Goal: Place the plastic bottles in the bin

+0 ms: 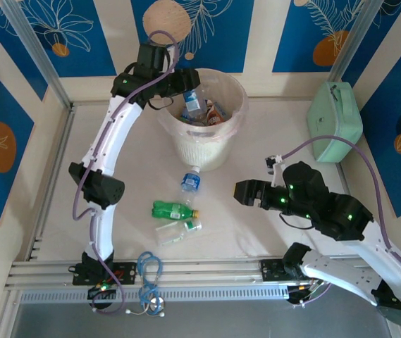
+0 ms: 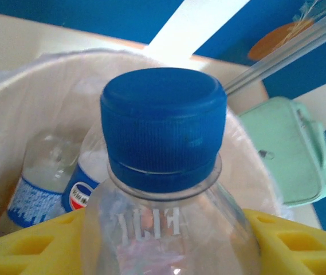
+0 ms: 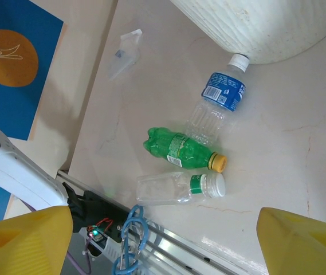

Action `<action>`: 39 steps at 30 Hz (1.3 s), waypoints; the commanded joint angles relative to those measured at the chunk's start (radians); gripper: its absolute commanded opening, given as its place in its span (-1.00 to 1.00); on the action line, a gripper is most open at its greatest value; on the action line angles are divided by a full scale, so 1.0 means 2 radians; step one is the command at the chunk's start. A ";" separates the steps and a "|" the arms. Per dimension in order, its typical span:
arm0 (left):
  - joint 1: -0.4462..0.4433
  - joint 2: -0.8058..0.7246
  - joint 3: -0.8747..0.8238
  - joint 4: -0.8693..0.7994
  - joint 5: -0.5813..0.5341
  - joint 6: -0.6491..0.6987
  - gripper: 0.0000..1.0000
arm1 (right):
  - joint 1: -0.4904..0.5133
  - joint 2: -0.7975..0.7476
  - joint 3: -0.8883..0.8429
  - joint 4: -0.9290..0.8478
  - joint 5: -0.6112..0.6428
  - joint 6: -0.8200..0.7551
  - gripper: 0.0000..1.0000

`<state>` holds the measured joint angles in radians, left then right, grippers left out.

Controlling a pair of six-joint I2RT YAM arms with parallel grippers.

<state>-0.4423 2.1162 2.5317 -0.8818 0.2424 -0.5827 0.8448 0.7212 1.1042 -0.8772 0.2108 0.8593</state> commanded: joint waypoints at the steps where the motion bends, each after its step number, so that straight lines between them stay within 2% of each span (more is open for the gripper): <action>1: 0.006 -0.024 -0.016 -0.018 0.005 0.017 0.35 | 0.002 -0.002 0.001 -0.014 0.010 0.007 0.68; 4: 0.006 -0.038 -0.031 -0.033 0.004 0.016 0.55 | 0.002 0.000 0.000 -0.013 0.012 0.008 0.70; 7: 0.006 -0.059 -0.037 -0.044 -0.021 0.015 0.65 | 0.002 0.005 -0.001 -0.005 0.007 0.008 0.74; 11: 0.007 -0.103 -0.044 -0.049 -0.074 0.013 0.65 | 0.008 0.021 0.005 -0.005 0.006 0.004 0.75; 14: 0.009 -0.158 -0.082 -0.048 -0.114 0.010 0.61 | 0.021 0.032 0.009 -0.007 0.017 0.001 0.74; 17: 0.010 -0.235 -0.173 -0.027 -0.124 0.020 0.63 | 0.038 0.050 0.009 -0.016 0.035 -0.002 0.73; 21: 0.011 -0.355 -0.359 -0.005 -0.137 0.028 0.64 | 0.065 0.081 -0.006 -0.007 0.044 0.005 0.73; 27: 0.011 -0.500 -0.619 0.008 -0.112 -0.004 0.60 | 0.118 0.158 -0.017 0.029 0.069 0.024 0.72; 33: 0.012 -0.555 -0.741 0.003 -0.093 -0.047 0.55 | 0.136 0.253 0.012 0.018 0.074 0.045 0.69; 36: 0.012 -0.560 -0.773 0.000 -0.103 -0.070 0.57 | 0.141 0.276 0.022 0.009 0.090 0.063 0.69; 39: 0.012 -0.556 -0.806 0.025 -0.090 -0.100 0.58 | 0.140 0.298 0.030 -0.011 0.107 0.090 0.71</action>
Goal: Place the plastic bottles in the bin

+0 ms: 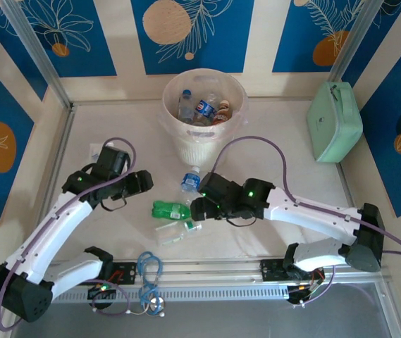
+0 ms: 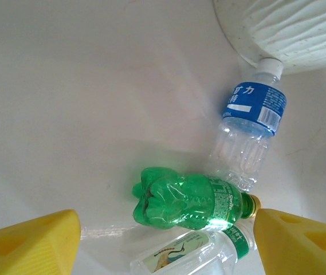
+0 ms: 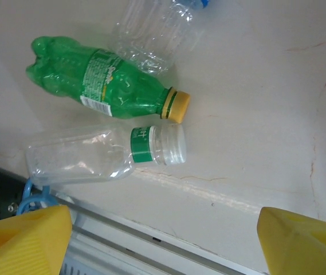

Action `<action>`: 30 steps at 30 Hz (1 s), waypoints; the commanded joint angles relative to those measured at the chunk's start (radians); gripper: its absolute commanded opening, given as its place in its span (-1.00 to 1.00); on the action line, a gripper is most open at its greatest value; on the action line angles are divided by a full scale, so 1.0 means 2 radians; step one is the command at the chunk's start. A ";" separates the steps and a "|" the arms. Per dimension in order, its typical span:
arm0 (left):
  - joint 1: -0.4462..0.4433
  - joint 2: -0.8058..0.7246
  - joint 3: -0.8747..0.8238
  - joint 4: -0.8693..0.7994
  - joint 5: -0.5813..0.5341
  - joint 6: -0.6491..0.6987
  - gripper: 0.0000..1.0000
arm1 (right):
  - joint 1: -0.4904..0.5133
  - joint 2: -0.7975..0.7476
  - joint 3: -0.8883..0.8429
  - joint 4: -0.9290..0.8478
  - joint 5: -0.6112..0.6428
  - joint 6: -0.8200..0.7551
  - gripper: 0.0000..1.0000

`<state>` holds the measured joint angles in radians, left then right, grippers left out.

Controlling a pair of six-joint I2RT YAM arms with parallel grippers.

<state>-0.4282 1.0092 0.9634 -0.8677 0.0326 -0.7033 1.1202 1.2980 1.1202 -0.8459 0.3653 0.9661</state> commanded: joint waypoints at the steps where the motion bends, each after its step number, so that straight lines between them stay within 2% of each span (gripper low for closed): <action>1: 0.005 0.001 -0.030 0.027 0.023 -0.050 0.57 | 0.000 0.015 0.024 -0.033 0.034 0.048 0.73; 4: 0.004 0.000 -0.050 0.043 0.031 -0.076 0.54 | -0.003 0.036 0.030 -0.021 0.038 0.068 0.78; 8: 0.005 -0.018 -0.051 0.020 -0.019 -0.095 0.54 | -0.007 0.099 0.075 -0.027 0.060 0.091 0.81; 13: 0.006 -0.045 -0.054 -0.004 -0.050 -0.095 0.58 | -0.020 0.191 0.139 -0.055 0.074 0.147 0.79; 18: 0.008 -0.051 -0.039 -0.016 -0.061 -0.074 0.60 | -0.032 0.273 0.195 -0.049 0.053 0.140 0.79; 30: 0.008 -0.055 -0.041 0.006 -0.047 -0.064 0.59 | -0.055 0.346 0.233 -0.035 0.046 0.137 0.77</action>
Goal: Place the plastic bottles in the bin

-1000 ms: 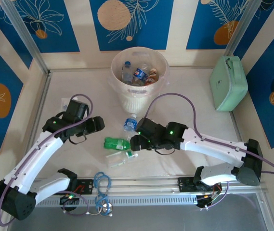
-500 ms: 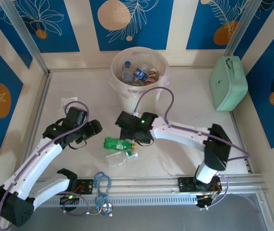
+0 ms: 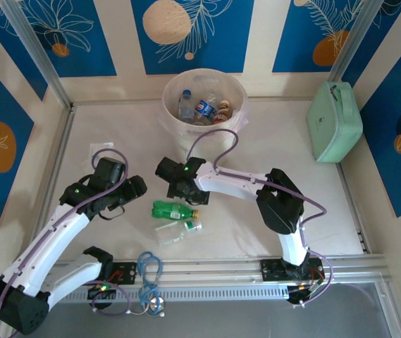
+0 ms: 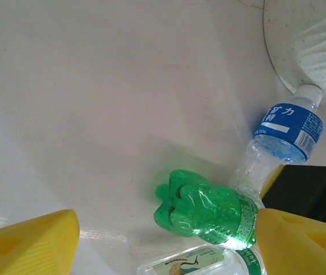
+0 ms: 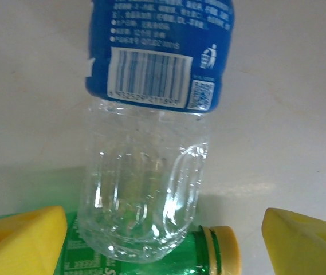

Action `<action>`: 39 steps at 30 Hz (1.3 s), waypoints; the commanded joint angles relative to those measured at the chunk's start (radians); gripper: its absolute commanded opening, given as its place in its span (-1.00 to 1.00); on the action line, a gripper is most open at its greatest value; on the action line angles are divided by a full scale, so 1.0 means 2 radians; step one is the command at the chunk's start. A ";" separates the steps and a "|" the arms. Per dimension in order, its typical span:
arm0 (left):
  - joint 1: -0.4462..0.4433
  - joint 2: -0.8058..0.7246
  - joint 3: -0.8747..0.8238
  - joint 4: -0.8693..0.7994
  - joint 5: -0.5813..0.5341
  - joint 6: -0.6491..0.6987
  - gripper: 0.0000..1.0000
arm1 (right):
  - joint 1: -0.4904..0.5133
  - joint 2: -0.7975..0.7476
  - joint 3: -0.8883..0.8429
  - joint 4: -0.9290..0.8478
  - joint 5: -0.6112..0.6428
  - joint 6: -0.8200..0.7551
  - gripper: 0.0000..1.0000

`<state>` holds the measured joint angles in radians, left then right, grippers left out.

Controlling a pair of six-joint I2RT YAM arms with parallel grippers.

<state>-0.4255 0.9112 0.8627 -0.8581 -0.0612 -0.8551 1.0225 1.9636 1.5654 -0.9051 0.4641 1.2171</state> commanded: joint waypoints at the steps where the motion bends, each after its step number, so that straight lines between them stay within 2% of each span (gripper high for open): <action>1: 0.007 -0.006 0.009 0.004 0.001 0.013 0.60 | -0.008 0.014 0.008 0.003 -0.006 0.011 0.77; 11: 0.007 -0.005 -0.001 0.013 0.008 0.013 0.60 | -0.022 0.060 0.032 0.010 -0.016 0.002 0.74; 19: 0.007 -0.006 -0.003 0.013 0.008 0.012 0.59 | -0.023 0.076 0.034 0.010 -0.024 0.003 0.53; 27: 0.007 -0.007 -0.005 0.016 0.008 0.010 0.58 | -0.013 0.056 0.023 0.006 -0.011 0.000 0.23; 34: 0.007 -0.008 -0.003 0.016 0.004 0.009 0.59 | 0.001 0.019 0.021 -0.016 0.019 -0.012 0.15; 39: 0.007 -0.006 0.004 0.019 0.000 0.008 0.59 | 0.035 -0.028 0.007 -0.022 0.061 -0.039 0.12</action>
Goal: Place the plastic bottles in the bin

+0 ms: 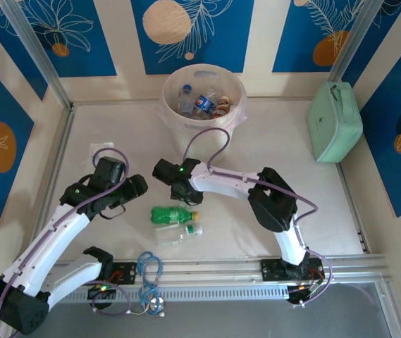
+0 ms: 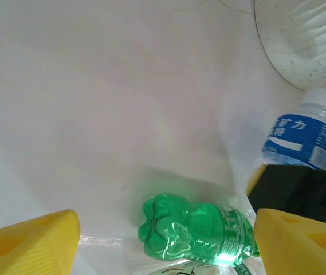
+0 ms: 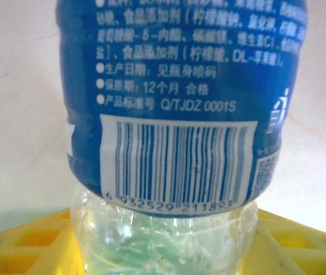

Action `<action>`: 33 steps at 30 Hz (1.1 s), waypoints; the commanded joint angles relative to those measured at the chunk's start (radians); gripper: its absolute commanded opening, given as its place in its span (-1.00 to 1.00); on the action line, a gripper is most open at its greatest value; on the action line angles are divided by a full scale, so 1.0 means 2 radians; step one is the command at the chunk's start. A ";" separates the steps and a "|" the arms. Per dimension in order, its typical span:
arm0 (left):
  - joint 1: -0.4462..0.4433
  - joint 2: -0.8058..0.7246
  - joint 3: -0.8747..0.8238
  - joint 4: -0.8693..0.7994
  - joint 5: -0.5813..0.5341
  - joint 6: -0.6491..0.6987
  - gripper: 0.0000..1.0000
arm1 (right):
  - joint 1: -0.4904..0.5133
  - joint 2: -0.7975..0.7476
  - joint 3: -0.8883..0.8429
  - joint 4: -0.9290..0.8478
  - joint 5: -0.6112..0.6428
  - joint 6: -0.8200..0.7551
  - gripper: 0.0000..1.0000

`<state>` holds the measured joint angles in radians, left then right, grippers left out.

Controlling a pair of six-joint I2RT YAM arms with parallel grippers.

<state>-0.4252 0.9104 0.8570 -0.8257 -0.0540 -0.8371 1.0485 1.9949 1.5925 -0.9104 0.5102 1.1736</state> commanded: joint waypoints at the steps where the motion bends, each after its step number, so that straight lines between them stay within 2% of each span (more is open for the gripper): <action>1: 0.007 -0.006 0.010 0.003 -0.004 0.000 0.59 | 0.029 -0.053 -0.009 -0.022 0.045 -0.019 0.12; 9: 0.007 0.008 0.027 0.015 0.001 -0.008 0.62 | 0.091 -0.141 -0.015 -0.069 0.115 -0.034 0.07; 12: 0.007 0.011 0.033 0.017 -0.001 -0.014 0.62 | 0.112 -0.189 -0.023 -0.061 0.132 -0.058 0.07; 19: 0.008 0.014 0.042 0.025 0.012 -0.034 0.63 | 0.116 -0.307 -0.008 -0.017 0.146 -0.119 0.06; 22: 0.009 0.013 0.046 0.026 0.018 -0.038 0.64 | 0.068 -0.325 0.029 -0.017 0.107 -0.143 0.06; 26: 0.009 0.014 0.045 0.024 0.025 -0.040 0.64 | -0.053 -0.317 0.098 -0.023 -0.009 -0.171 0.05; 29: 0.009 0.012 0.036 0.022 0.028 -0.047 0.63 | -0.135 -0.284 0.159 -0.031 -0.089 -0.195 0.06; 33: 0.008 0.007 0.017 0.027 0.039 -0.063 0.63 | -0.212 -0.223 0.237 -0.043 -0.177 -0.219 0.06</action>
<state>-0.4210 0.9371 0.9127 -0.7773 -0.0074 -0.9279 0.6819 1.4834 2.0003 -0.9733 0.3603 0.8070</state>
